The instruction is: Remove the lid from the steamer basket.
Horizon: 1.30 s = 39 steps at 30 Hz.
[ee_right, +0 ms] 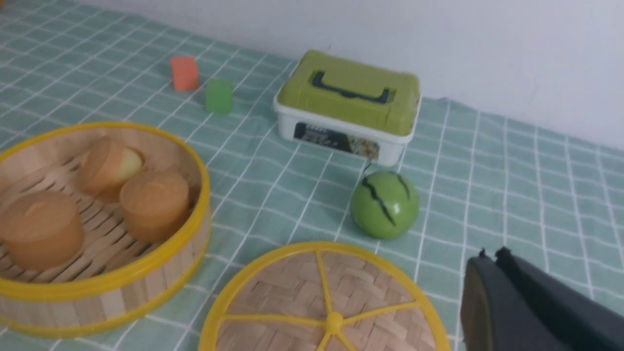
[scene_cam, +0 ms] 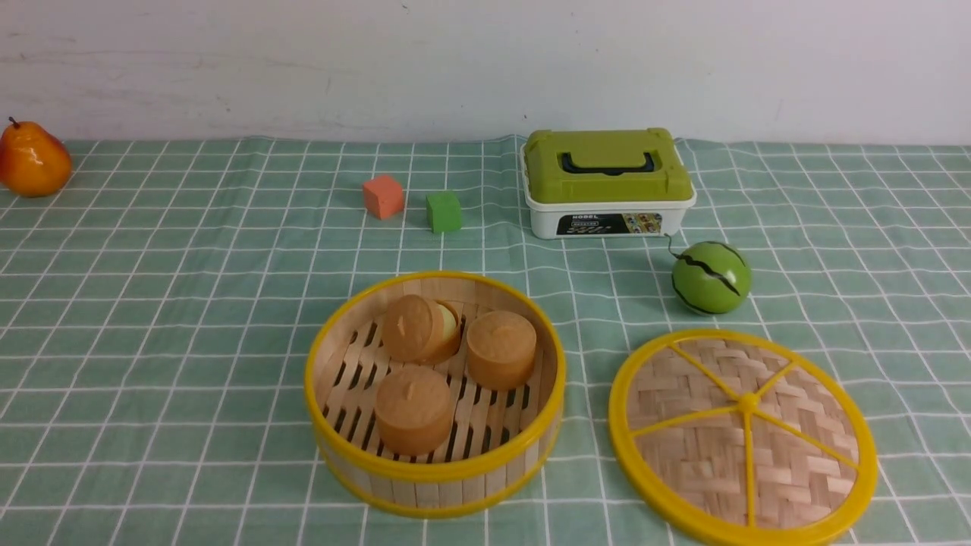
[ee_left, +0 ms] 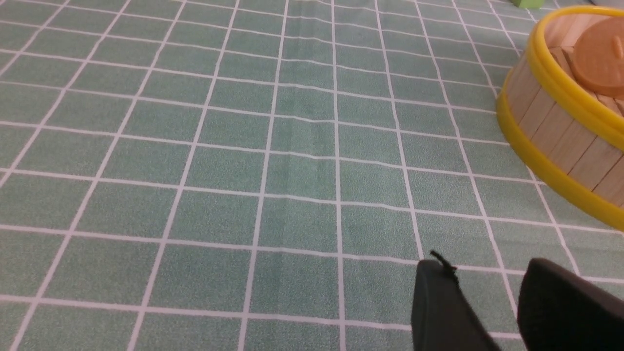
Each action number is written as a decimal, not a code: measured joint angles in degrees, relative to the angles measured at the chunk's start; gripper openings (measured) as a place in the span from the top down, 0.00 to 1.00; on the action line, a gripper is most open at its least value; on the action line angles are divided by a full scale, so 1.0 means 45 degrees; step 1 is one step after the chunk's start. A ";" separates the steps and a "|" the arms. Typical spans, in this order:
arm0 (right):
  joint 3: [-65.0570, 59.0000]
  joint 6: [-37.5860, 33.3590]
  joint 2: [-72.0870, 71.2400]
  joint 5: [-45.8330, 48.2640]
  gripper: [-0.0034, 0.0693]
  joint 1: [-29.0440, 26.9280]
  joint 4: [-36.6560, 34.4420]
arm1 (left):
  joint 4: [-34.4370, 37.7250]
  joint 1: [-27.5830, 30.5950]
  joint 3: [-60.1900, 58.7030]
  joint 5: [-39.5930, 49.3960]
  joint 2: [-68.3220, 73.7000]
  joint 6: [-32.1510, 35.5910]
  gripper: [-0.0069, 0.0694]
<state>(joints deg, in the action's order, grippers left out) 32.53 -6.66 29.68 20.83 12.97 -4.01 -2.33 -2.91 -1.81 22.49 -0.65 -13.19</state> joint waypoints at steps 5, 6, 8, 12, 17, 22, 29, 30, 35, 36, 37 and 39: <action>-0.3556 0.1831 -0.2704 -0.2861 0.98 -0.1780 0.0466 | 0.0000 0.0000 0.0000 0.0000 0.0000 0.0000 0.60; -0.4303 0.2242 -0.3336 -0.3061 0.98 -0.2289 0.0478 | 0.0000 0.0000 0.0000 0.0000 0.0000 0.0000 0.60; -0.5144 0.2578 -0.4062 -0.3150 0.98 -0.2857 0.0507 | 0.0000 0.0000 0.0000 0.0000 0.0000 0.0000 0.60; -0.7408 0.3040 -0.6274 -0.2949 0.98 -0.4193 0.0655 | 0.0000 0.0000 0.0000 0.0000 0.0000 0.0000 0.60; -0.7558 0.3051 -0.6733 -0.1545 0.98 -0.4381 0.0891 | 0.0000 0.0000 0.0000 0.0000 0.0000 0.0000 0.60; -0.7532 0.3051 -0.6732 -0.0104 0.98 -0.4381 0.1007 | 0.0000 0.0000 0.0000 0.0000 0.0000 0.0000 0.60; -0.7476 0.3051 -0.6732 0.0214 0.98 -0.3741 0.1131 | 0.0000 0.0000 0.0000 0.0000 0.0000 0.0000 0.60; -0.7476 0.3051 -0.6732 0.0229 0.98 -0.3626 0.1143 | 0.0000 0.0000 0.0000 0.0000 0.0000 0.0000 0.60; -0.7466 0.3051 -0.6732 0.0244 0.98 -0.3393 0.1183 | 0.0000 0.0000 0.0000 0.0000 0.0000 0.0000 0.60; -0.7466 0.3051 -0.6732 0.0244 0.98 -0.3393 0.1183 | 0.0000 0.0000 0.0000 0.0000 0.0000 0.0000 0.60; -0.7466 0.3051 -0.6732 0.0244 0.98 -0.3393 0.1183 | 0.0000 0.0000 0.0000 0.0000 0.0000 0.0000 0.60; -0.7466 0.3051 -0.6732 0.0244 0.98 -0.3393 0.1183 | 0.0000 0.0000 0.0000 0.0000 0.0000 0.0000 0.60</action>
<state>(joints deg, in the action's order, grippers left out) -1.06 7.07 -0.61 21.93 -2.30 1.31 -2.33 -2.91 -1.81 22.49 -0.65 -13.19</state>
